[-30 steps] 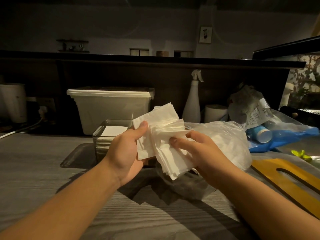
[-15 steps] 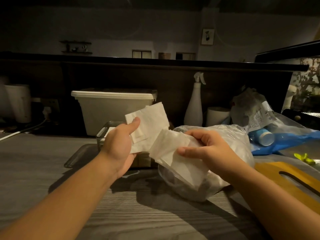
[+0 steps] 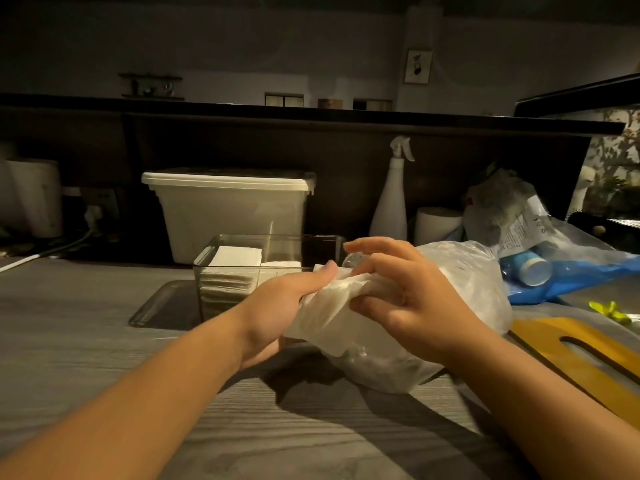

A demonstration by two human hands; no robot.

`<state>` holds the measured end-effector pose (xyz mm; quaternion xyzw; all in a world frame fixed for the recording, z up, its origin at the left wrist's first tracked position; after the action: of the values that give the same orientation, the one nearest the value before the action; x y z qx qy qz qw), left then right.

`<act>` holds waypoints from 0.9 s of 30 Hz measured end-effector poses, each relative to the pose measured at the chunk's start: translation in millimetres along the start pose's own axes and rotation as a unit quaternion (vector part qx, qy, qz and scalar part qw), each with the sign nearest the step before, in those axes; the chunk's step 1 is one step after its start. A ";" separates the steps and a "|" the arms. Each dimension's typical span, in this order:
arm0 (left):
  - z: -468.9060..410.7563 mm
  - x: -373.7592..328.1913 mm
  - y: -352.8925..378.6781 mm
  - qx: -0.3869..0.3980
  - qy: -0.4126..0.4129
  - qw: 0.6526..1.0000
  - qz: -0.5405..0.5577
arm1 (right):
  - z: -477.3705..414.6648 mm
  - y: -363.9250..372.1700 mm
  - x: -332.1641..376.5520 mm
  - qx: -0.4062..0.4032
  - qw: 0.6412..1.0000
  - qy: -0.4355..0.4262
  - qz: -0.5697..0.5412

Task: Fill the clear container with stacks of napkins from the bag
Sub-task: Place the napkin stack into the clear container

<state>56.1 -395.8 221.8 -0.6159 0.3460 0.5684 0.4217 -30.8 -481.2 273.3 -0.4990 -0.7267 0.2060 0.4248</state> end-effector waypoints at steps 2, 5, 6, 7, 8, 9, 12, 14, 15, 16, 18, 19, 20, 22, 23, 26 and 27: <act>0.2 -0.8 4.0 0.021 0.001 0.999 0.024 | 0.6 -1.9 1.5 -0.004 1.000 -0.008 0.006; -2.8 0.2 6.7 0.047 0.004 0.998 0.034 | 2.0 -2.5 5.6 -0.008 1.000 -0.015 0.010; -3.8 0.5 7.9 0.059 0.005 0.997 0.039 | 2.1 -1.3 6.5 -0.008 1.000 -0.014 0.008; -4.6 0.8 9.0 0.068 0.006 0.997 0.046 | 2.2 -0.3 7.1 -0.010 1.000 -0.012 0.002; -4.9 1.2 8.8 0.071 0.006 0.996 0.054 | 2.1 -0.4 7.3 -0.016 1.000 -0.009 -0.007; -4.9 0.9 9.4 0.077 0.008 0.995 0.067 | 2.1 -1.7 6.1 -0.027 0.999 -0.002 -0.020; -3.1 -4.5 13.0 0.115 0.025 0.988 0.102 | 3.2 -13.8 -3.4 -0.080 0.993 0.030 -0.082; -5.3 -4.8 3.7 0.089 0.035 0.992 0.086 | 4.4 -19.8 -15.8 -0.108 0.982 0.070 -0.135; -7.4 -4.9 -5.0 0.052 0.040 0.996 0.063 | 4.8 -21.2 -22.4 -0.117 0.977 0.092 -0.152; -7.9 -6.6 -13.2 0.012 0.047 0.998 0.043 | 5.5 -21.9 -28.9 -0.122 0.972 0.113 -0.169; -8.7 -10.0 -21.2 -0.026 0.059 0.997 0.048 | 6.8 -20.5 -41.4 -0.124 0.958 0.151 -0.211; -9.4 -10.9 -23.0 -0.031 0.063 0.996 0.054 | 7.3 -20.3 -46.4 -0.126 0.951 0.166 -0.230; -9.7 -11.4 -25.7 -0.036 0.067 0.996 0.055 | 8.0 -21.6 -49.9 -0.130 0.944 0.175 -0.247; -8.5 -14.7 -31.9 -0.047 0.079 0.994 0.054 | 7.4 -27.4 -50.9 -0.141 0.935 0.167 -0.279; -7.8 -16.8 -34.9 -0.054 0.087 0.993 0.052 | 6.3 -30.5 -48.1 -0.141 0.934 0.152 -0.291; -5.3 -22.9 -39.8 -0.074 0.108 0.990 0.053 | 3.5 -31.7 -31.3 -0.111 0.946 0.094 -0.290; -4.9 -24.1 -39.4 -0.075 0.110 0.990 0.057 | 3.3 -29.5 -24.9 -0.096 0.952 0.076 -0.282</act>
<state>91.0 -385.6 250.6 -0.6839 0.3808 0.5447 0.3009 -46.2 -515.5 282.5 -0.3267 -0.8195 -0.0309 0.4698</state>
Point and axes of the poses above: each hand's wrist, its own z-axis away from the middle knuckle, its own y-axis out of the palm, x = y × z, the point moved 10 cm from there along -z, towards the middle knuckle, and after that the axes turned 5 degrees about x, right-handed, at the moved point
